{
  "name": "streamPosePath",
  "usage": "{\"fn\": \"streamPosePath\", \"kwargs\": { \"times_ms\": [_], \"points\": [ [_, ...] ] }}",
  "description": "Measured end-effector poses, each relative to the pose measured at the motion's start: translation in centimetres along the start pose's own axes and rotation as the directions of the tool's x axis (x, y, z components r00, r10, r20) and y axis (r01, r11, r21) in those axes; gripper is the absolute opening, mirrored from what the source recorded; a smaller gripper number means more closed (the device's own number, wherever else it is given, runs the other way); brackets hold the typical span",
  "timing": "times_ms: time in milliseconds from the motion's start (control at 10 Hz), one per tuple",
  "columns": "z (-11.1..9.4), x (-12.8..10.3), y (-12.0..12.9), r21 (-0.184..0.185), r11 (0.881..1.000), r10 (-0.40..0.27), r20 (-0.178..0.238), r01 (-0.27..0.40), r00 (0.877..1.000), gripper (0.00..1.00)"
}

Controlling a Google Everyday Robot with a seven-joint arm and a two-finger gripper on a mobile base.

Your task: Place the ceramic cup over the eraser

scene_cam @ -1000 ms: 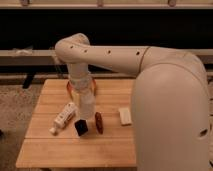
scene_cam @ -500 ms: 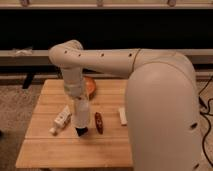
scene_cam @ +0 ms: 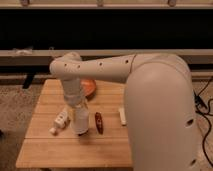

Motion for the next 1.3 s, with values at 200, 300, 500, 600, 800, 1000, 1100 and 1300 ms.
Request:
{"fn": "streamPosePath", "kwargs": {
  "times_ms": [200, 300, 500, 600, 800, 1000, 1100, 1300],
  "points": [
    [3.2, -0.2, 0.7, 0.054, 0.999, 0.002, -0.040, 0.000, 0.999, 0.66],
    [4.4, 0.0, 0.6, 0.077, 0.997, 0.015, -0.055, -0.011, 0.998, 0.76],
    [5.7, 0.0, 0.4, 0.099, 0.995, 0.033, -0.057, -0.028, 0.998, 0.80],
    [5.8, -0.3, 0.5, 0.103, 0.994, 0.034, -0.048, -0.029, 0.998, 0.80],
    [5.8, -0.6, 0.3, 0.097, 0.995, 0.042, -0.029, -0.039, 0.999, 0.80],
    [5.7, -1.0, 0.3, 0.095, 0.995, 0.042, -0.020, -0.040, 0.999, 0.80],
    [5.5, -1.1, 0.0, 0.099, 0.994, 0.044, -0.016, -0.042, 0.999, 0.80],
    [4.6, -0.8, -1.8, 0.108, 0.992, 0.066, -0.007, -0.065, 0.998, 0.80]
  ]
}}
